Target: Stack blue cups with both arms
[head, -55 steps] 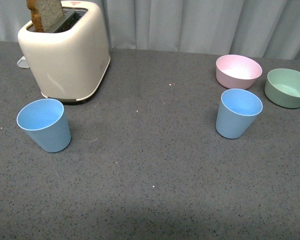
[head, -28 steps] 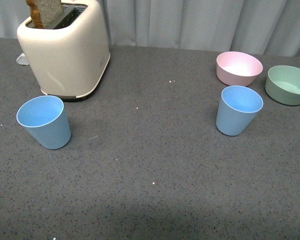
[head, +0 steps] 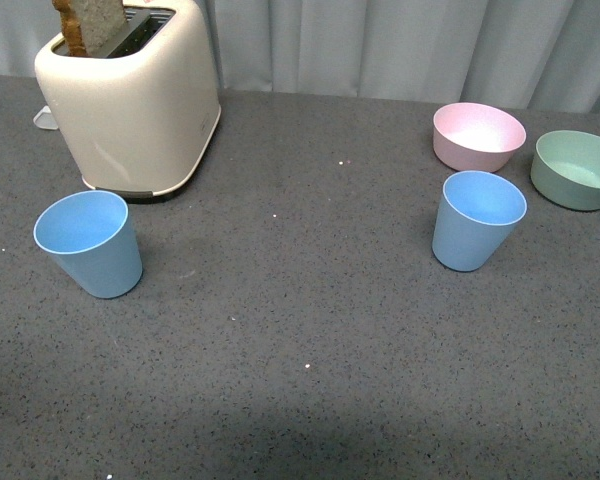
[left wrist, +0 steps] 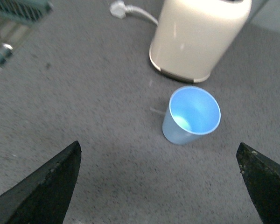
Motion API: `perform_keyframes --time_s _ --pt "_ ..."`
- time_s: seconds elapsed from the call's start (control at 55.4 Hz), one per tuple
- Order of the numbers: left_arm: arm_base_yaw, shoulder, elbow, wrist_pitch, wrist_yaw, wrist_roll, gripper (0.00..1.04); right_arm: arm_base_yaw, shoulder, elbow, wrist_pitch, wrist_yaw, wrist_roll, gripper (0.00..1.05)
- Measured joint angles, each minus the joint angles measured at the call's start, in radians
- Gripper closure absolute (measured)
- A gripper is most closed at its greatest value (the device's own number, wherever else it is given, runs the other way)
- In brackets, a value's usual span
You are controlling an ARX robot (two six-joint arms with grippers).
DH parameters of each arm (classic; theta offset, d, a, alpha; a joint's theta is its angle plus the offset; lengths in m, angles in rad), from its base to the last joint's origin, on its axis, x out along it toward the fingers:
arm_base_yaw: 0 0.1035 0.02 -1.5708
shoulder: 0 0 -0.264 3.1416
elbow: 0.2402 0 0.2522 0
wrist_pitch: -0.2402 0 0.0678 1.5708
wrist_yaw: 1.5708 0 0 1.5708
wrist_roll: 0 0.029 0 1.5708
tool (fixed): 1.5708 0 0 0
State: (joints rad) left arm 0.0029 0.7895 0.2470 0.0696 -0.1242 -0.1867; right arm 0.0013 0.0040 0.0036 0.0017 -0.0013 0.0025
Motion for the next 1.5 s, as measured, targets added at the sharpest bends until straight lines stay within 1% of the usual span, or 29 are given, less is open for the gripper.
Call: perform_keyframes --time_s 0.036,0.108,0.163,0.235,0.397,0.596,0.723,1.156,1.174,1.246,1.391,1.499 --pt "0.004 0.072 0.032 -0.001 0.024 -0.001 0.07 0.000 0.000 0.000 0.000 0.000 0.000 0.10" --pt "0.009 0.210 0.092 -0.012 0.034 -0.002 0.07 0.000 0.000 0.000 0.000 0.000 0.000 0.10" --pt "0.012 0.351 0.166 -0.042 0.085 -0.027 0.07 0.000 0.000 0.000 0.000 0.000 0.000 0.10" --pt "0.010 0.485 0.251 -0.081 0.099 -0.069 0.07 0.000 0.000 0.000 0.000 0.000 0.000 0.10" --pt "-0.011 0.665 0.364 -0.111 0.105 -0.142 0.07 0.000 0.000 0.000 0.000 0.000 0.000 0.10" --pt "-0.049 0.832 0.475 -0.126 0.117 -0.215 0.07 0.000 0.000 0.000 0.000 0.000 0.000 0.10" --pt "-0.050 0.901 0.521 -0.126 0.122 -0.259 0.07 0.000 0.000 0.000 0.000 0.000 0.000 0.10" --pt "-0.002 1.072 0.632 -0.140 0.145 -0.350 0.07 0.000 0.000 0.000 0.000 0.000 0.000 0.10" --pt "0.000 1.080 0.635 -0.142 0.144 -0.350 0.08 0.000 0.000 0.000 0.000 0.000 0.000 0.10" --pt "0.004 1.101 0.640 -0.147 0.145 -0.361 0.22 0.000 0.000 0.000 0.000 0.000 0.000 0.10" --pt "0.002 1.122 0.641 -0.150 0.152 -0.367 0.43 0.000 0.000 0.000 0.000 0.000 0.000 0.10" --pt "-0.003 1.124 0.641 -0.155 0.148 -0.369 0.58 0.000 0.000 0.000 0.000 0.000 0.000 0.10"
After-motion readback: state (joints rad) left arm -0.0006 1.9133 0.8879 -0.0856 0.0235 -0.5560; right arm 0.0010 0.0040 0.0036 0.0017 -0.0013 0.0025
